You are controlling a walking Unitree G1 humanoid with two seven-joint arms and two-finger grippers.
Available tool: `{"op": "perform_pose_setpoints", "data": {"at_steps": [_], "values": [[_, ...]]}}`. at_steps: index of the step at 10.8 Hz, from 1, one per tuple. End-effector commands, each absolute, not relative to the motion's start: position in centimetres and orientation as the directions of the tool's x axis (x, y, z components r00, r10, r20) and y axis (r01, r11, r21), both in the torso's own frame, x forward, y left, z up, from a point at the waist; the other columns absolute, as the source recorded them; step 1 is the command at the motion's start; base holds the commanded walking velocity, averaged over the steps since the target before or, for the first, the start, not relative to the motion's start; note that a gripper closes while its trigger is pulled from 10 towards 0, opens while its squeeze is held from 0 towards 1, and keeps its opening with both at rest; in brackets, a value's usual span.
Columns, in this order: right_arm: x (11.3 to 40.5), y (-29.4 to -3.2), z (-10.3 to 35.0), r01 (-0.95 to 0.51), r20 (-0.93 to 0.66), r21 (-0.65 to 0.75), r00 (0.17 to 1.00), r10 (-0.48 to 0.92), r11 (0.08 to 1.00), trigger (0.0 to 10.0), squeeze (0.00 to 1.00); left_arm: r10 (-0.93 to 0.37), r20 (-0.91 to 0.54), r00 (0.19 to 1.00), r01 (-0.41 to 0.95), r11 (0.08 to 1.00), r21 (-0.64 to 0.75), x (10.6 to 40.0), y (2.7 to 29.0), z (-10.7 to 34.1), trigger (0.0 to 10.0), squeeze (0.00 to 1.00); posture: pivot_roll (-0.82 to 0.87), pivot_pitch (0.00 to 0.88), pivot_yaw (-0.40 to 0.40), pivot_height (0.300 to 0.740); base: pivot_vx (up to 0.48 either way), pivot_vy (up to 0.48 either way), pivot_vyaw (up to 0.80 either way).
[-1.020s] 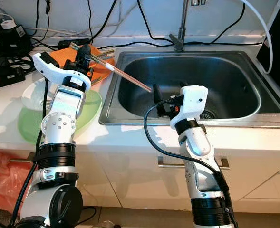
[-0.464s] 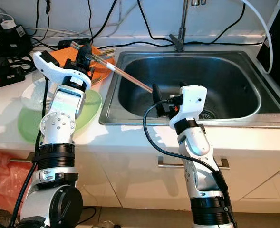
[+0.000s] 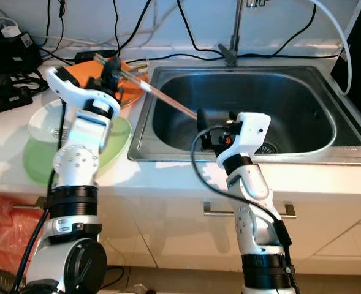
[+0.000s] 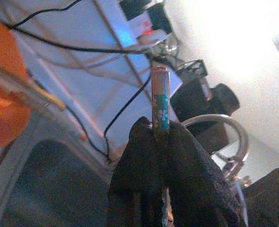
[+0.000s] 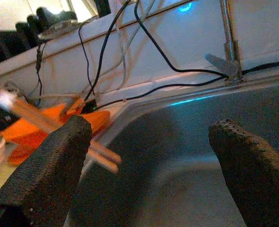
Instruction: Kitchen organization
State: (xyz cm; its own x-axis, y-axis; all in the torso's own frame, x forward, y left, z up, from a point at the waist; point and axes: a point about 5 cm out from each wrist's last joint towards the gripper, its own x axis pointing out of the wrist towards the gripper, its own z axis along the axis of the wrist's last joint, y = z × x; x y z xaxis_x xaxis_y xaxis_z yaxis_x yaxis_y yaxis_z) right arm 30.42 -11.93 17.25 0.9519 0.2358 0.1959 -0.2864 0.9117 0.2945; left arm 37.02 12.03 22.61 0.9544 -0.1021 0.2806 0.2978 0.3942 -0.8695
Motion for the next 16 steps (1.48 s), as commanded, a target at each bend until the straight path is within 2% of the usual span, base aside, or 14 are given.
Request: {"op": "perform_pose_setpoints", "data": {"at_steps": [1, 7, 8, 14, 16], "values": [[30.7, -11.7, 17.5, -0.306, 0.191, 0.328, 0.948, 0.255, 0.894, 10.0, 0.00, -0.121, 0.295, 0.948, 0.319, 0.373, -0.872, 37.3, 10.9, 22.8, 10.0, 0.00, 0.10, 0.000, 0.068, 0.740, 0.000, 0.000, 0.00], [30.6, -11.1, 17.2, -0.342, 0.163, 0.386, 0.939, 0.301, 0.857, 10.0, 0.00, -0.147, 0.256, 0.956, 0.294, 0.439, -0.849, 37.5, 9.9, 21.0, 10.0, 0.00, 0.09, 0.000, 0.073, 0.740, 0.000, 0.000, 0.00], [30.6, -11.0, 17.1, -0.344, 0.159, 0.392, 0.939, 0.306, 0.853, 10.0, 0.00, -0.148, 0.261, 0.954, 0.299, 0.426, -0.854, 37.5, 9.6, 21.1, 10.0, 0.00, 0.09, 0.000, 0.071, 0.740, 0.000, 0.000, 0.00], [30.7, -10.4, 17.3, -0.370, 0.160, 0.468, 0.928, 0.335, 0.802, 10.0, 0.00, -0.097, 0.333, 0.938, 0.346, 0.209, -0.915, 37.9, 9.7, 23.3, 10.0, 0.00, 0.09, 0.000, 0.070, 0.740, 0.000, 0.000, 0.00], [30.8, -10.3, 17.5, -0.381, 0.167, 0.478, 0.924, 0.344, 0.792, 10.0, 0.00, -0.084, 0.358, 0.930, 0.368, 0.196, -0.909, 38.3, 9.9, 24.1, 10.0, 0.00, 0.09, 0.000, 0.069, 0.740, 0.000, 0.000, 0.00]]}}
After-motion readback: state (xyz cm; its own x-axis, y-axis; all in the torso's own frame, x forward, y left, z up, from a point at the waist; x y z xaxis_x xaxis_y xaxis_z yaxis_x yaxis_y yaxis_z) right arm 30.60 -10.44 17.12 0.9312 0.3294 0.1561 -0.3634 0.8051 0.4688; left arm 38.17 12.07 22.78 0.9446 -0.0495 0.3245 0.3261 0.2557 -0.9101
